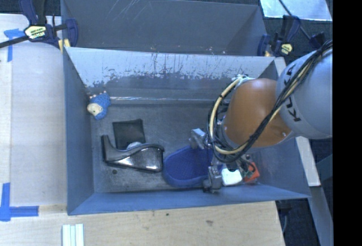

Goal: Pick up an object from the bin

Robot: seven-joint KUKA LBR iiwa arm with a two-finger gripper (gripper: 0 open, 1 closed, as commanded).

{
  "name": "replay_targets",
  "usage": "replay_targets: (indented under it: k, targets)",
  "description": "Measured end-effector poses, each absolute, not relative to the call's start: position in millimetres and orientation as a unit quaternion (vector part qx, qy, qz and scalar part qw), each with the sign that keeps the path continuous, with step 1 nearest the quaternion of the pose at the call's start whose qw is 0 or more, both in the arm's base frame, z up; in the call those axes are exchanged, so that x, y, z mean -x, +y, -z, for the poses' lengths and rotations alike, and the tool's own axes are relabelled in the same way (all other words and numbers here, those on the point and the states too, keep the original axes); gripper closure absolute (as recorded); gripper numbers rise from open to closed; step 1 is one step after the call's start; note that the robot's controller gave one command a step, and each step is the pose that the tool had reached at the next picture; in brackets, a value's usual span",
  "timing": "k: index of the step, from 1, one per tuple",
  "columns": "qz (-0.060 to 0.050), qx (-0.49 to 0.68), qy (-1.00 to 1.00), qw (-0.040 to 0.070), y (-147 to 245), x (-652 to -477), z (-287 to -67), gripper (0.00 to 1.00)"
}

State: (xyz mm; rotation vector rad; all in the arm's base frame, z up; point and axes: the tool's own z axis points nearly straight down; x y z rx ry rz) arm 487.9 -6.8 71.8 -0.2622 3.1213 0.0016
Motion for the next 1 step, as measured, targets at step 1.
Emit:
replay_targets:
  k: [1]
  targets:
    - [0.000,0.084,0.996,0.007,-6.0,-489.6,-76.4,1.00]
